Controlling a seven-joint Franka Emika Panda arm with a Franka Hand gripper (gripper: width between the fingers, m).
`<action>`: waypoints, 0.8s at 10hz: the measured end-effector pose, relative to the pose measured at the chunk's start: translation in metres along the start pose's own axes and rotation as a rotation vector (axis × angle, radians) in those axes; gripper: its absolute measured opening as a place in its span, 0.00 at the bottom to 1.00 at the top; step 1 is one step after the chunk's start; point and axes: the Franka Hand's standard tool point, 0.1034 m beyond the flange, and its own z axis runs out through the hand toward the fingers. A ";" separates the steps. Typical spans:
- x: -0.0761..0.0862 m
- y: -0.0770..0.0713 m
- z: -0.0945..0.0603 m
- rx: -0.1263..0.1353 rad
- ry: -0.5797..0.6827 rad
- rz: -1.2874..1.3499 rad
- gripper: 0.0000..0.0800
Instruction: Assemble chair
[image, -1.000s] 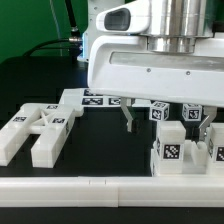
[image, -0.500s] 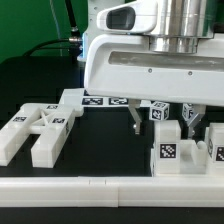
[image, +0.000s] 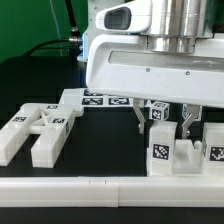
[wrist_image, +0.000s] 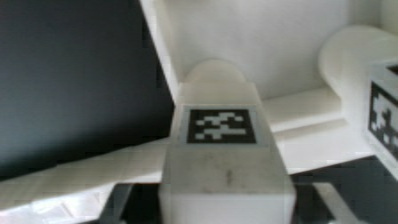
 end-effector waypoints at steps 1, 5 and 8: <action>0.000 0.001 0.000 0.001 0.000 0.110 0.36; -0.001 -0.002 -0.001 0.009 -0.006 0.586 0.36; -0.001 0.000 -0.002 0.008 -0.026 0.862 0.36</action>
Offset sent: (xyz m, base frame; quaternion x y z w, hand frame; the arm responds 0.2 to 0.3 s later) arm -0.0035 -0.0035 0.0033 -0.0098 -0.0001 0.1920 0.9813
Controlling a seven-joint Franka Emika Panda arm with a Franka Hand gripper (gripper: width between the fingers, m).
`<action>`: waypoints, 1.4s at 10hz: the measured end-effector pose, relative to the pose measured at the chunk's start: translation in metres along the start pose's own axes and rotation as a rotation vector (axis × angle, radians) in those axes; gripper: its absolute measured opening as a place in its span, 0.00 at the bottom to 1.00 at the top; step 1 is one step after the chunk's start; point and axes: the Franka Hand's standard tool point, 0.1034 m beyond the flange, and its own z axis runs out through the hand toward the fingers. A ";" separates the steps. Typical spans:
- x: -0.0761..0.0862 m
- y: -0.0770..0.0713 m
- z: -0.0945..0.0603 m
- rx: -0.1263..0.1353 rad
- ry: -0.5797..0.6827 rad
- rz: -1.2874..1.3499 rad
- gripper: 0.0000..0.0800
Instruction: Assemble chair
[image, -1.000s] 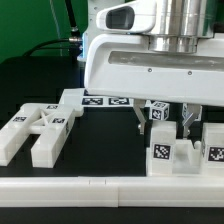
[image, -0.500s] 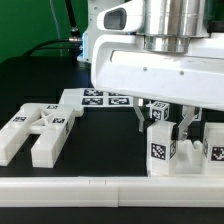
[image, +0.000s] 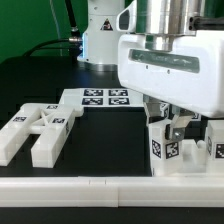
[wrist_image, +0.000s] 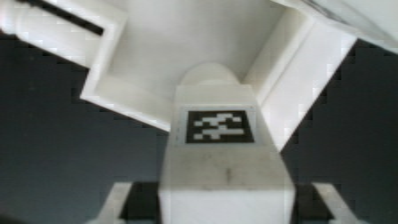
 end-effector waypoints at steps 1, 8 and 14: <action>0.000 0.000 0.000 0.002 -0.011 0.133 0.36; -0.001 0.000 0.001 0.002 -0.010 0.211 0.66; -0.008 -0.003 0.001 0.011 -0.006 -0.377 0.81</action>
Offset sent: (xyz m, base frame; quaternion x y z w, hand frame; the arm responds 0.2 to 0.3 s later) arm 0.0006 0.0005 -0.0016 -0.0054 -0.0047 0.2237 0.9746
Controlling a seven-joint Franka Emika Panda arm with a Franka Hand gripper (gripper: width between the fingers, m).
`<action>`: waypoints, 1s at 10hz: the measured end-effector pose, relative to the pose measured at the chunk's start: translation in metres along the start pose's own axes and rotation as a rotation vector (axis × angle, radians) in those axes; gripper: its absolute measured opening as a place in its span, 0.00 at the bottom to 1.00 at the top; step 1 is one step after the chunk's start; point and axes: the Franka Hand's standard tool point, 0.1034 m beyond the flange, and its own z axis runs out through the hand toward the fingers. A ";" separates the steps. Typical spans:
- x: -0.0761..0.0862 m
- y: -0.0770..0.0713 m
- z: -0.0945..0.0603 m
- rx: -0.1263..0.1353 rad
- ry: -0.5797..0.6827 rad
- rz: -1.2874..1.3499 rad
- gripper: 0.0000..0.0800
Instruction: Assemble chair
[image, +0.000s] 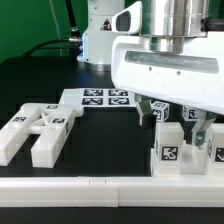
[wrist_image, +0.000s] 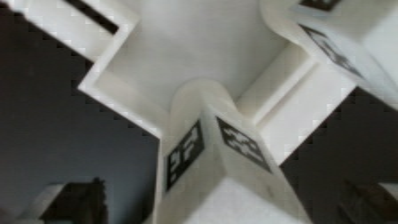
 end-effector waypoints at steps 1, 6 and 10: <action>0.003 0.000 0.000 0.007 0.009 -0.123 0.81; 0.002 -0.005 -0.001 0.018 0.033 -0.496 0.81; 0.004 -0.003 0.000 0.001 0.041 -0.632 0.65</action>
Offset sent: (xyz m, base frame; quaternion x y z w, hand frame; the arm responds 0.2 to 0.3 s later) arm -0.0008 0.0140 -0.0014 0.0336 -0.0038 -0.1652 0.9857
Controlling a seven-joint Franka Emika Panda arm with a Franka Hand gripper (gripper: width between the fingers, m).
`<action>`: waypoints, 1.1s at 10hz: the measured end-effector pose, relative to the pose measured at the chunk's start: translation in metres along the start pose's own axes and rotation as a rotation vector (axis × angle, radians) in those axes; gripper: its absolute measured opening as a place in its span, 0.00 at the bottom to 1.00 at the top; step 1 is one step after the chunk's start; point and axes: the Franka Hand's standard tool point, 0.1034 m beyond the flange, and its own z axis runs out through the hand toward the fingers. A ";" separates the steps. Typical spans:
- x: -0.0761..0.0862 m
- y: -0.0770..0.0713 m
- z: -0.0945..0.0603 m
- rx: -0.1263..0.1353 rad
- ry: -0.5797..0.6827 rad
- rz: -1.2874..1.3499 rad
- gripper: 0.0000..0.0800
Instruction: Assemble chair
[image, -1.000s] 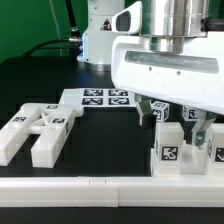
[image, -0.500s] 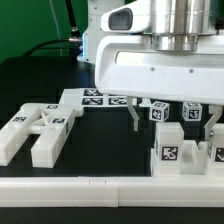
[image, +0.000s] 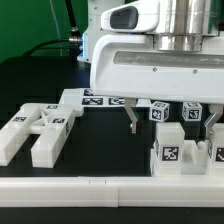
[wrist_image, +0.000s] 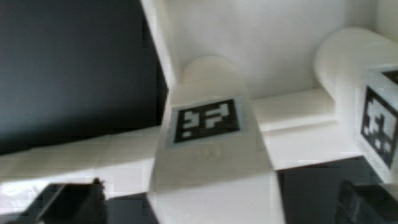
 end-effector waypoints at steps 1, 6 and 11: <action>0.000 0.000 0.000 0.000 0.000 0.000 0.65; 0.001 0.001 0.000 0.000 0.000 0.041 0.36; 0.002 0.008 0.000 -0.010 -0.023 0.538 0.36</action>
Offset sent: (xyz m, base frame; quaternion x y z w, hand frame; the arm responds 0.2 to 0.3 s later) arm 0.0000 0.0000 0.0000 0.0000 0.0000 0.0000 1.0000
